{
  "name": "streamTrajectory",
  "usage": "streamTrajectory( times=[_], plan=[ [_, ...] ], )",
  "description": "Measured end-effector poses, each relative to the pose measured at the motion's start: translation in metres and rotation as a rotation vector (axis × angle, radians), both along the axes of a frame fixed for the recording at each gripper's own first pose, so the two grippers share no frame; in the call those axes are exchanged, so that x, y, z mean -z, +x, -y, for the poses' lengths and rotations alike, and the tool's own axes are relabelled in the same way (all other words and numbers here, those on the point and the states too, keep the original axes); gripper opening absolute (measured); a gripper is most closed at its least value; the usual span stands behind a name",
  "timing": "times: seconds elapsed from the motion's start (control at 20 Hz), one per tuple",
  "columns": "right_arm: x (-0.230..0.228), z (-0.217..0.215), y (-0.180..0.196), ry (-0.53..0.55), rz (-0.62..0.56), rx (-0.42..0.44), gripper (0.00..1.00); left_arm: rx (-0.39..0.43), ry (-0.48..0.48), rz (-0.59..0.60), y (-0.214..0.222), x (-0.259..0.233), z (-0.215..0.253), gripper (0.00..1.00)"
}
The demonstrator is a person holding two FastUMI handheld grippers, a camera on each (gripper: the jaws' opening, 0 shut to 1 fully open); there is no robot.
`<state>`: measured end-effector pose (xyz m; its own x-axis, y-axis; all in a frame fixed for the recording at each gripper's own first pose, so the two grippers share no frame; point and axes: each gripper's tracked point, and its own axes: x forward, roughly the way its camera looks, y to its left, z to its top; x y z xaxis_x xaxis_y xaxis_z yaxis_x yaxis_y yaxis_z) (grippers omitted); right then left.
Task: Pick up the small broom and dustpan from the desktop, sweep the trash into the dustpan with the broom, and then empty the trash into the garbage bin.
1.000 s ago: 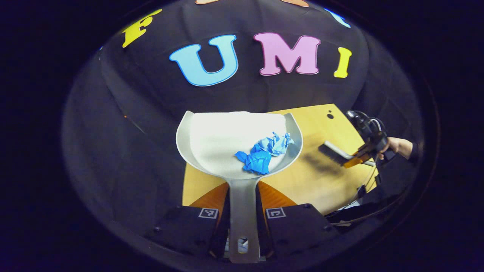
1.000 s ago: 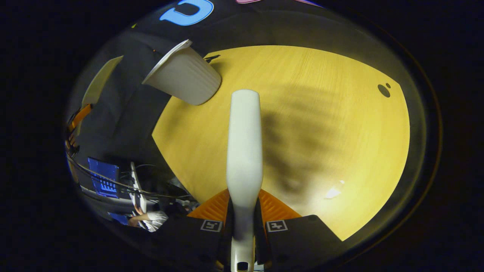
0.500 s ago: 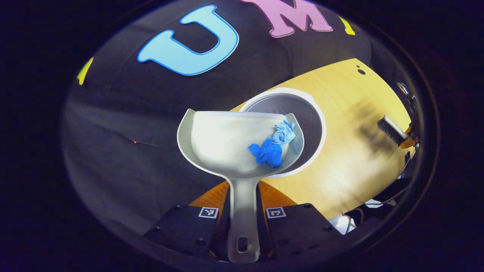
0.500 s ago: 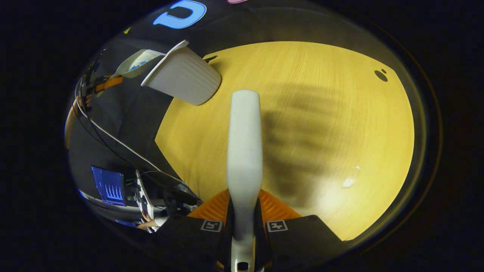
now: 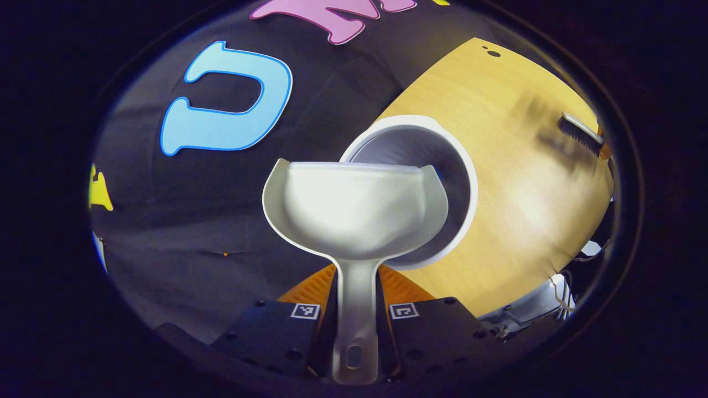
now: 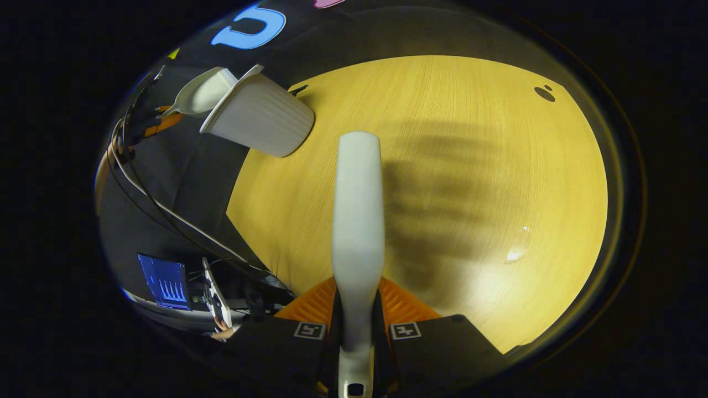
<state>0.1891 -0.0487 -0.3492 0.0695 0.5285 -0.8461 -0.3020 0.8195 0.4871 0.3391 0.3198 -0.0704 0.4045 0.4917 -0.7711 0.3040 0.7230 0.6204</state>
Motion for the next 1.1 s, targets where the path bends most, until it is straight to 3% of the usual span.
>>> streamTrajectory(
  times=[0.05, 0.1, 0.25, 0.3, 0.35, 0.5, 0.55, 0.6, 0.8, 0.9, 0.95, 1.0, 1.1],
  plan=[
    [0.001, 0.003, 0.001, -0.003, 0.008, 0.001, 0.32, -0.020, -0.019, 0.032, 0.001, -0.001, 0.000, 0.29],
    [0.000, 0.006, 0.001, -0.008, 0.016, 0.001, 0.28, -0.042, -0.053, 0.089, 0.005, -0.002, 0.005, 0.29],
    [0.002, 0.014, -0.002, -0.041, 0.023, 0.008, 0.28, -0.089, -0.217, 0.283, 0.012, 0.002, 0.020, 0.29],
    [0.004, 0.017, -0.002, -0.056, 0.027, 0.016, 0.23, -0.083, -0.279, 0.339, 0.018, 0.008, 0.024, 0.29],
    [0.004, 0.021, -0.003, -0.076, 0.034, 0.022, 0.28, -0.070, -0.331, 0.379, 0.024, 0.012, 0.033, 0.30],
    [0.000, 0.027, -0.006, -0.093, 0.044, 0.046, 0.28, -0.002, -0.450, 0.479, 0.031, 0.006, 0.044, 0.29],
    [-0.003, 0.029, -0.008, -0.097, 0.050, 0.063, 0.23, 0.019, -0.482, 0.499, 0.035, 0.014, 0.046, 0.29],
    [-0.003, 0.033, -0.007, -0.107, 0.059, 0.081, 0.33, 0.037, -0.512, 0.521, 0.040, 0.019, 0.044, 0.30],
    [0.006, 0.053, -0.022, -0.180, 0.090, 0.190, 0.23, 0.027, -0.650, 0.537, 0.041, 0.031, 0.051, 0.29],
    [0.017, 0.062, -0.036, -0.214, 0.089, 0.242, 0.28, 0.032, -0.689, 0.504, 0.039, 0.040, 0.051, 0.29],
    [0.025, 0.061, -0.044, -0.223, 0.071, 0.260, 0.23, 0.032, -0.705, 0.486, 0.038, 0.046, 0.048, 0.29],
    [0.032, 0.059, -0.051, -0.223, 0.052, 0.274, 0.28, 0.020, -0.723, 0.469, 0.039, 0.051, 0.045, 0.29],
    [0.046, 0.052, -0.054, -0.232, 0.034, 0.283, 0.24, -0.038, -0.762, 0.426, 0.042, 0.067, 0.046, 0.29]
  ],
)
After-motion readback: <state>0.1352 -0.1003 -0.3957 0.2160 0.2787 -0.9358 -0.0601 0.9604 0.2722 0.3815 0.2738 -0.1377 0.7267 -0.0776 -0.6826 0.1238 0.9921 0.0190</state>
